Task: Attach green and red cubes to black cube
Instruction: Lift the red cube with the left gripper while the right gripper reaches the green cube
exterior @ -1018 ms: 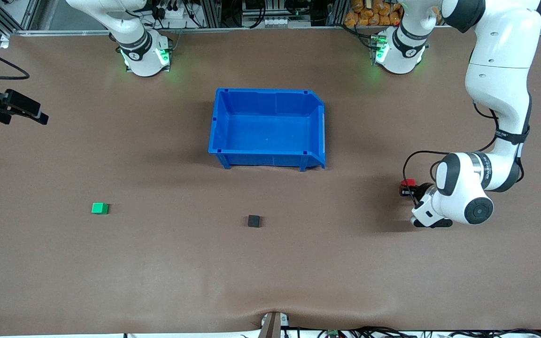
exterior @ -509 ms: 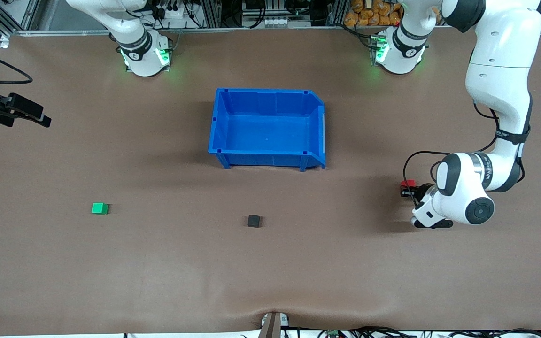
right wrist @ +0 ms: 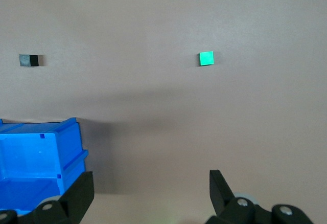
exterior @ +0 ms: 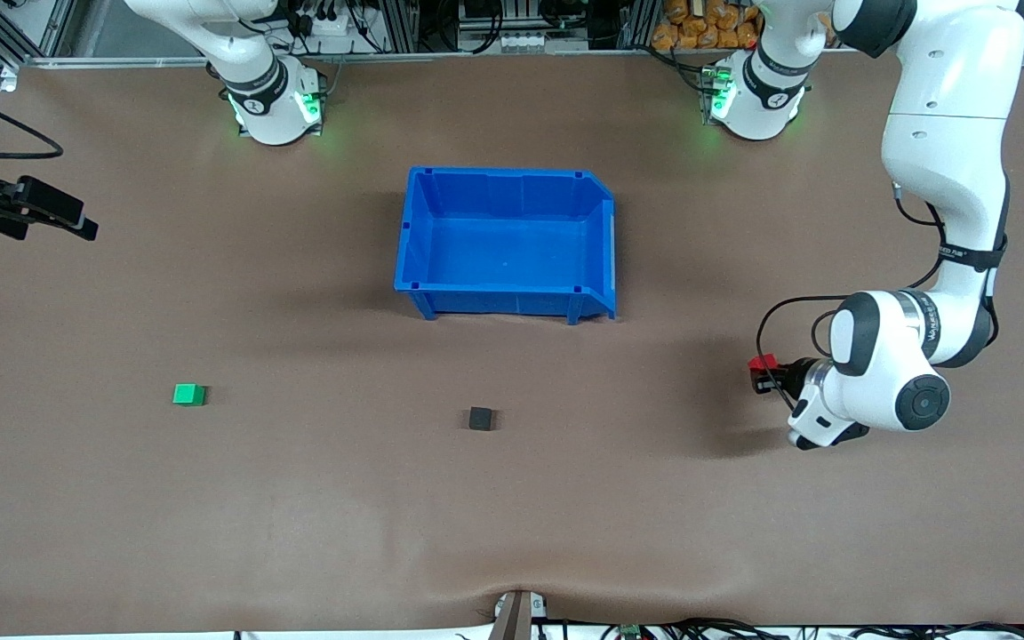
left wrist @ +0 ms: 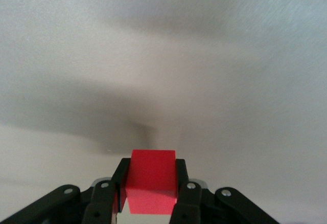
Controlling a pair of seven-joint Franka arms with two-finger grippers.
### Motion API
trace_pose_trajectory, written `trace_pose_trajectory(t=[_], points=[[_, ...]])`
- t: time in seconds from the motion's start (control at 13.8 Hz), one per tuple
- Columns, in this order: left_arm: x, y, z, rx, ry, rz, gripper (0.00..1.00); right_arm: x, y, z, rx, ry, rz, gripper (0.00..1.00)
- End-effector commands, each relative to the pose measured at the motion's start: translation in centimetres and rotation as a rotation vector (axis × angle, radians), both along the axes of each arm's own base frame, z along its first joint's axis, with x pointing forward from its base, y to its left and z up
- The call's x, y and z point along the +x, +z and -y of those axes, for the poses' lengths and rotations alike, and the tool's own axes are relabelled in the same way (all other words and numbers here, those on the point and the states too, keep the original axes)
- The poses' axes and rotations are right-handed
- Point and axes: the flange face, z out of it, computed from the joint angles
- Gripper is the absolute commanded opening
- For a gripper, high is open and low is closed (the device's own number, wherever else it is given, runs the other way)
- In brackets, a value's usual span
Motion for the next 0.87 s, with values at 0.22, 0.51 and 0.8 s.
trace_pose_trajectory(t=[0.22, 0.51, 0.8], points=[[1.7, 2.7, 2.5, -0.023, 0.192, 0.035, 0.00, 0.8, -1.4, -2.7, -0.002, 0.048, -0.021, 1.00], [3.8, 4.6, 2.7, -0.043, 0.251, 0.085, 0.00, 2.9, -4.4, -2.5, -0.007, 0.036, -0.044, 1.00], [5.5, 5.1, 4.6, -0.059, 0.423, 0.101, 0.00, 6.2, -12.1, 1.3, -0.012, -0.018, -0.144, 1.00]])
